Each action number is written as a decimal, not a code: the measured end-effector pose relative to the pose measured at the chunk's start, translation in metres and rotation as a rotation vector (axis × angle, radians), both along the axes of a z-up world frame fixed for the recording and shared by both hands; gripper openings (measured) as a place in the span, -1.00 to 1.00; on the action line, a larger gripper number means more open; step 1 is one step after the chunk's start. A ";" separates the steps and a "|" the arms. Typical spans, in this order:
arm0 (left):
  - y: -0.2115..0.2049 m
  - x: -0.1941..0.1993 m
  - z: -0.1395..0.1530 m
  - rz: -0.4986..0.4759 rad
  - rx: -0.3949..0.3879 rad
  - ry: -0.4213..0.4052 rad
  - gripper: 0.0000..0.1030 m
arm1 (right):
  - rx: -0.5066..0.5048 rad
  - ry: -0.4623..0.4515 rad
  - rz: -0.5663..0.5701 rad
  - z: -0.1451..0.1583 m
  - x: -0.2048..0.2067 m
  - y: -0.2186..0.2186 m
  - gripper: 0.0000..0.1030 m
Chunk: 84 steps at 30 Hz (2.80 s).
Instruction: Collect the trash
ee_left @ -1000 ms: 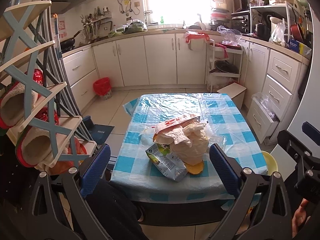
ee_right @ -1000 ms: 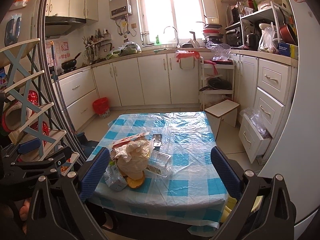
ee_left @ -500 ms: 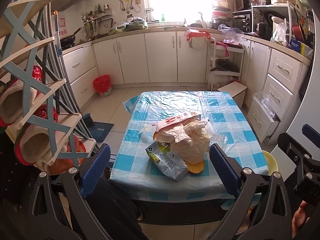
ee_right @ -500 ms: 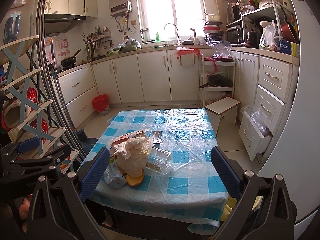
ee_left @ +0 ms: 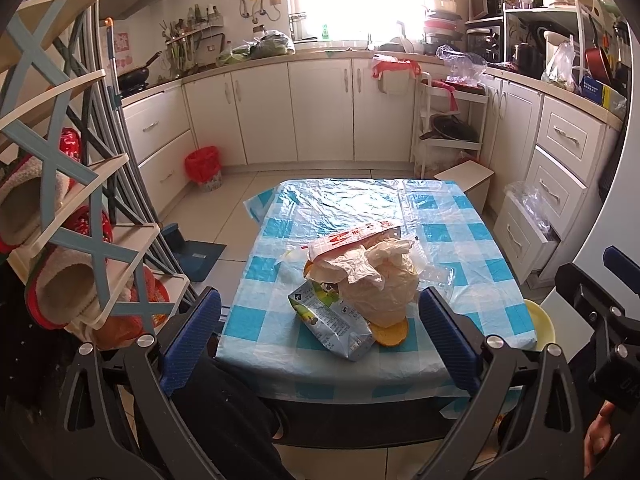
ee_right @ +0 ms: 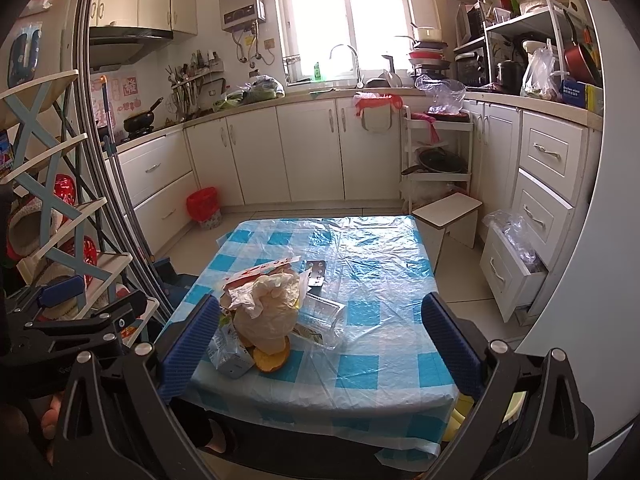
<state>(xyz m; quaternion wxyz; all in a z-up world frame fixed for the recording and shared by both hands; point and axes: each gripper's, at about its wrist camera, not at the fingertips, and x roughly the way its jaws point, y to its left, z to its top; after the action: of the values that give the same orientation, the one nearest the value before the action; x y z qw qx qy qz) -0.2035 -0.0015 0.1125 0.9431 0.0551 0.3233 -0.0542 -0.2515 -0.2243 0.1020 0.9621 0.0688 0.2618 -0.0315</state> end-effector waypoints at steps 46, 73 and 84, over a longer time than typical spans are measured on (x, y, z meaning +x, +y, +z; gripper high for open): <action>-0.086 0.253 -0.143 -0.348 0.246 0.267 -0.09 | 0.094 0.189 0.075 -0.102 0.157 -0.060 0.88; -0.088 0.323 -0.178 -0.412 0.296 0.394 -0.75 | 0.129 0.200 0.109 -0.114 0.175 -0.070 0.88; -0.063 0.343 -0.142 -0.333 0.056 0.335 -0.99 | 0.010 0.313 0.212 -0.113 0.287 -0.053 0.88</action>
<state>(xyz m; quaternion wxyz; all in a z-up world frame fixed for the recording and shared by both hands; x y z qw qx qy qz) 0.1394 -0.0648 -0.0295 0.8525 0.1240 0.4631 -0.2084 0.0355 -0.2775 -0.0106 0.9072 0.0396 0.4143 0.0612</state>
